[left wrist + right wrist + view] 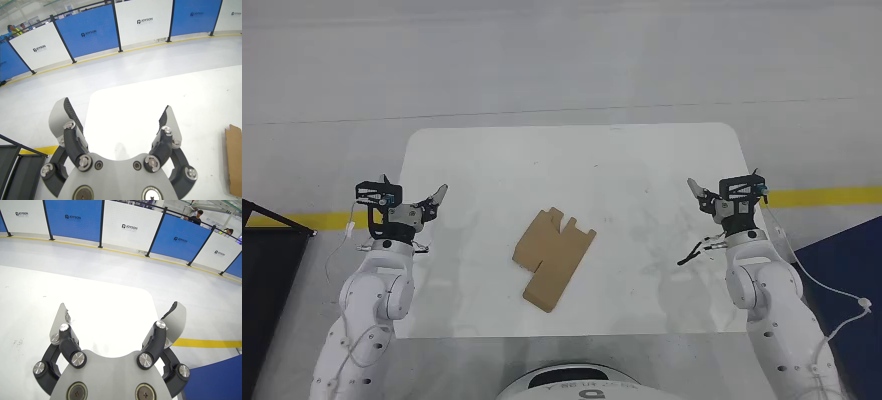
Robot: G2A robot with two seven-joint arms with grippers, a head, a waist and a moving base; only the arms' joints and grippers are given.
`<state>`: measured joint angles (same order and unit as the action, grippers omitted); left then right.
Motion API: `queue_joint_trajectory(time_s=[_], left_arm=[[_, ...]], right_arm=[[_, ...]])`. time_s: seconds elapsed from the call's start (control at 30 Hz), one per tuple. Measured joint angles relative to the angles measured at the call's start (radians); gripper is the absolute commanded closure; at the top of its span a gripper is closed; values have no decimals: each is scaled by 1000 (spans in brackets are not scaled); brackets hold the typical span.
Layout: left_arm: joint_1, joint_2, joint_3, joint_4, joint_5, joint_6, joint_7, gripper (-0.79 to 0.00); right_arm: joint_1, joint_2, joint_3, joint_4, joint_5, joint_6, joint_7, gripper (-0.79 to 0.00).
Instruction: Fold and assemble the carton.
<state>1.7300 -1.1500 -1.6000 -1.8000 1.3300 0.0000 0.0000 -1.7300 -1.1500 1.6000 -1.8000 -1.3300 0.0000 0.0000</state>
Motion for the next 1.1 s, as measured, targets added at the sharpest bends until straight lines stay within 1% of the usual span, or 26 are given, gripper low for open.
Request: queue_joint_trajectory(time_s=[0.17,0.27,0.33,0.37,0.47,0.5,0.6,0.63,0.67,0.7,1.0,1.07,1.1], left_arm=[[0,0,1,0,1,-1,0,-785],[6,5,-4,-7,50,-57,16,-785],[22,13,-5,-16,132,-133,62,-785],[33,17,-9,-20,167,-171,93,-785],[78,32,-30,-36,296,-297,237,-785],[97,38,-36,-41,340,-358,301,-785],[133,54,-61,-49,422,-500,457,-785],[138,56,-70,-44,428,-521,493,-785],[140,57,-75,-40,416,-530,517,-785],[140,57,-76,-39,407,-530,520,-785],[139,56,-74,-41,403,-526,512,-785],[140,61,-73,-58,432,-516,516,-785],[147,67,-73,-68,487,-516,548,-785]], right_arm=[[0,0,0,0,0,0,0,-785],[0,0,0,0,0,0,0,-785],[0,0,0,0,0,0,0,-785],[0,0,0,0,0,0,0,-785],[0,0,0,0,0,0,0,-785],[0,0,0,0,0,0,0,-785],[0,0,0,0,0,0,0,-785],[0,0,0,0,0,0,0,-785],[0,0,0,0,0,0,0,-785],[0,0,0,0,0,0,0,-785],[0,0,0,0,0,0,0,-785],[0,0,0,0,0,0,0,-785],[0,0,0,0,0,0,0,-785]])
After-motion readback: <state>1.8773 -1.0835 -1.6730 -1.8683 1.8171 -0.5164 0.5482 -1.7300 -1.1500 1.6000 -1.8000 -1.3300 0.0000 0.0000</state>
